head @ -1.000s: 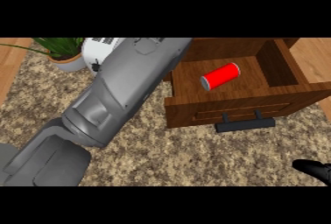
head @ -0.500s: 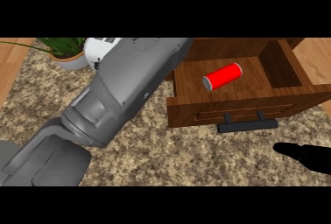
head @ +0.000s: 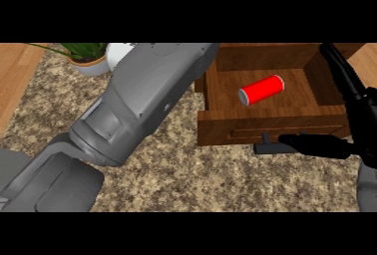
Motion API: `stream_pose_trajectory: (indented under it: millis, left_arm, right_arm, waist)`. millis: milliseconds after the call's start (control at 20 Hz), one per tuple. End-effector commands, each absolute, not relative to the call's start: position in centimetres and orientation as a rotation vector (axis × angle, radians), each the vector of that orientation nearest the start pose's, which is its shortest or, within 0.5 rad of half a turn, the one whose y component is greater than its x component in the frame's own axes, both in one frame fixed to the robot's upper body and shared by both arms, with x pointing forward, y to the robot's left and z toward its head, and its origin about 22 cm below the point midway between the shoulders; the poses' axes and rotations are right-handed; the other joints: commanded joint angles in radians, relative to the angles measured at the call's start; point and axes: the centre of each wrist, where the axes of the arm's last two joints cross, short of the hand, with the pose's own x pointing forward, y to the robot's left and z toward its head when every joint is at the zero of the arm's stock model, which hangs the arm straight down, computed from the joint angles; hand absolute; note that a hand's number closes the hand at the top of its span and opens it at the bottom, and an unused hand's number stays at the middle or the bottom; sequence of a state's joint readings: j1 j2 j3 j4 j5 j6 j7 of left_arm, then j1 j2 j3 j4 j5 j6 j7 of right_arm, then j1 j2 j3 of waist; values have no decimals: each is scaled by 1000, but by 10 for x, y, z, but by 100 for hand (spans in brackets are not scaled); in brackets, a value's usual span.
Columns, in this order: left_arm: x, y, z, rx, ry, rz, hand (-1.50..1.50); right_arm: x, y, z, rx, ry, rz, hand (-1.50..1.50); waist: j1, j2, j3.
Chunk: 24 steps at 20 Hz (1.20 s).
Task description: Pick up the can, place it into the drawer and close the drawer
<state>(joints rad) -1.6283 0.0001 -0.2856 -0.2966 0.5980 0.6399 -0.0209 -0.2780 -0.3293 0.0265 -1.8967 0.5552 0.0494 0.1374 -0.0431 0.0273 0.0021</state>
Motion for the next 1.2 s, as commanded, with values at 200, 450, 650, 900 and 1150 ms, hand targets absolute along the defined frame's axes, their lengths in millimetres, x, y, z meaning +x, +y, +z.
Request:
stream_pose_trajectory:
  millis: [200, 450, 650, 900, 1150]
  left_arm:
    - [436, -22, 264, 73, -1738, -35, -150]
    - [444, -3, 259, 48, -1719, -5, -150]
    - [447, 10, 264, 50, -1712, -1, -150]
    - [452, 30, 275, 49, -1723, -5, -150]
    - [453, 41, 259, 82, -1721, 9, -150]
  right_arm:
    - [312, -217, 116, -902, -1807, 914, -150]
    - [342, -195, 99, -969, -1791, 987, -150]
    - [372, -202, 86, -1021, -1760, 975, -150]
    - [394, -193, 62, -1106, -1760, 951, -150]
    - [415, -192, 63, -1200, -1756, 879, -150]
  waist:
    - [44, -15, -1]
    - [48, -13, -1]
    - [74, -22, -2]
    - [81, -18, -1]
    - [100, -24, -2]
